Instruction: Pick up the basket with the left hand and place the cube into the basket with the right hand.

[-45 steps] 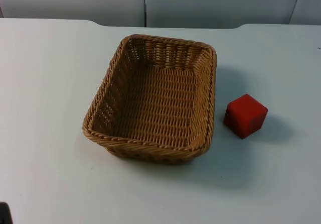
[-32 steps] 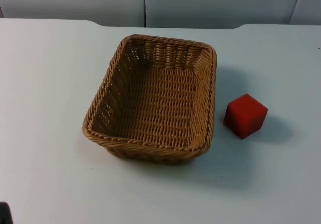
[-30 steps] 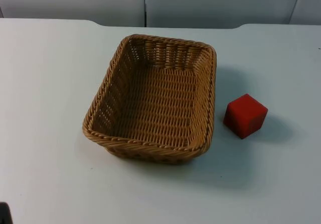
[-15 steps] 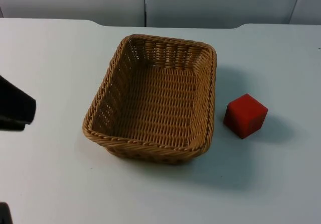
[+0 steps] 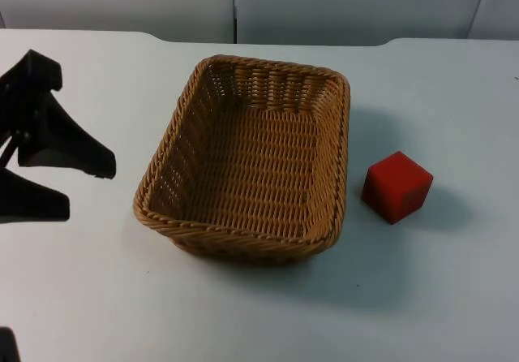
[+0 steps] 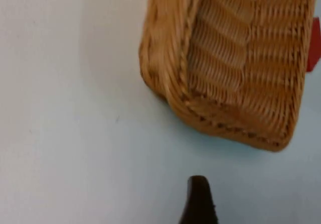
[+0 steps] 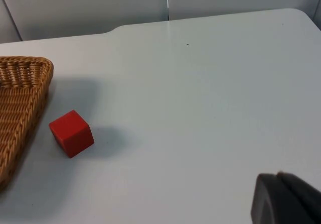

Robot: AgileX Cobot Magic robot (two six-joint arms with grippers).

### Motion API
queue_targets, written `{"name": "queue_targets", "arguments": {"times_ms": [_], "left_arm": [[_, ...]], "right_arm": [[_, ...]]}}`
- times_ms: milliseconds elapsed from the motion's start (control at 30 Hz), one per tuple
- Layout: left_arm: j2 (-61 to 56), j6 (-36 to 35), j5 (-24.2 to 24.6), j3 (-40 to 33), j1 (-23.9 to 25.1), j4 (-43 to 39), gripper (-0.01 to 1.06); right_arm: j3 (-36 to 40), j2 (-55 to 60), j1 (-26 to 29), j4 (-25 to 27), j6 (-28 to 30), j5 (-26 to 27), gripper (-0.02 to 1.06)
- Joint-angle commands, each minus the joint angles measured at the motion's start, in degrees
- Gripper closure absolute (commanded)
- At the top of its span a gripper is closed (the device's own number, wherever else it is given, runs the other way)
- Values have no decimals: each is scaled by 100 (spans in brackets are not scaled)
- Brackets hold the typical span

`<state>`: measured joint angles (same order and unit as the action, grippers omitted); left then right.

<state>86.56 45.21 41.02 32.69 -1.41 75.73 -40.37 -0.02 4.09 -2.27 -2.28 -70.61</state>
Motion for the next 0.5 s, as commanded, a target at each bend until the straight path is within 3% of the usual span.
{"name": "queue_targets", "arguments": {"times_ms": [0,167,467], "left_arm": [[119,302,-218,25,-35,481,45],[616,886,-279,151,-35,1113,45],[1498,862,-394,438,-35,1091,45]], "right_arm": [[20,2,40,-41,5,64,105],[20,2,40,-41,5,64,105],[20,2,40,-41,5,64,105]]}}
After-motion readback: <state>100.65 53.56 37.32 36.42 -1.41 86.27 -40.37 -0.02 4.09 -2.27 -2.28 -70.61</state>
